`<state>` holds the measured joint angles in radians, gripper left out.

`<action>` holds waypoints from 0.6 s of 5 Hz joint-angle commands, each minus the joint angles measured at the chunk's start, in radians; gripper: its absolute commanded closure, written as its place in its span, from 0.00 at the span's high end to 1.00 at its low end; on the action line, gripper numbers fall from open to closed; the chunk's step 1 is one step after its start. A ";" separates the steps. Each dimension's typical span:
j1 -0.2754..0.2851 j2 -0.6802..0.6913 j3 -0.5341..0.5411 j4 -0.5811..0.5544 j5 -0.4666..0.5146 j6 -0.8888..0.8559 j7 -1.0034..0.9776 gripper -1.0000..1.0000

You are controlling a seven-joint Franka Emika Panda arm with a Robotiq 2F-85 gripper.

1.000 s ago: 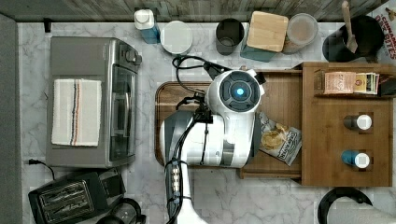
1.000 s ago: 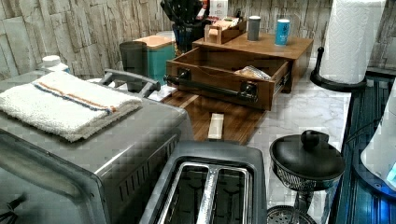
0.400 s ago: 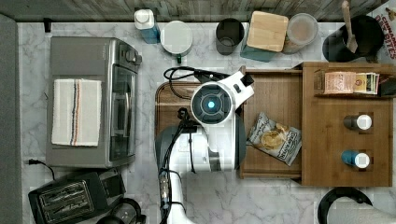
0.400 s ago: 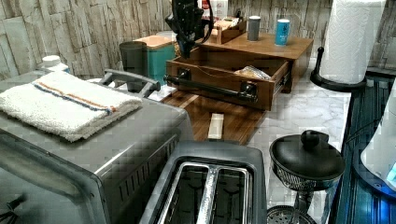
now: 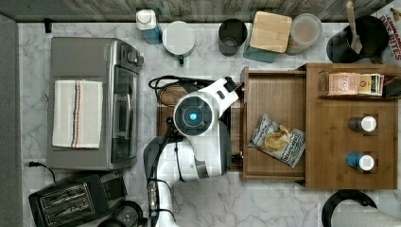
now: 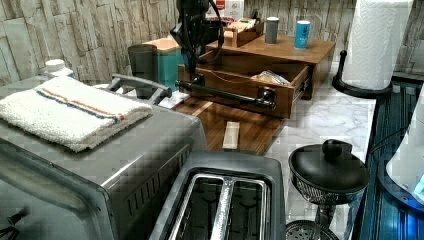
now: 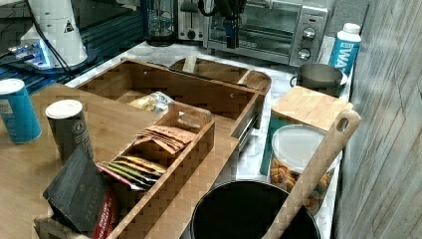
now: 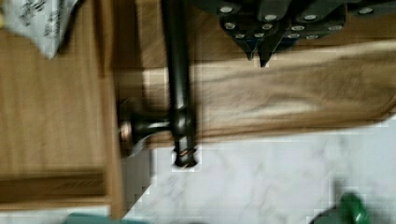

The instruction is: Close the drawer.

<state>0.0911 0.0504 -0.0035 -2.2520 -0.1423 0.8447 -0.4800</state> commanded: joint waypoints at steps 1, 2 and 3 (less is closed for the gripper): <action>0.045 0.077 0.021 -0.068 -0.194 0.080 0.099 0.00; 0.049 0.109 0.003 -0.077 -0.268 0.102 0.209 0.00; 0.025 0.167 0.009 -0.032 -0.194 0.057 0.205 0.00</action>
<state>0.1403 0.1874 0.0208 -2.2969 -0.3945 0.9067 -0.3171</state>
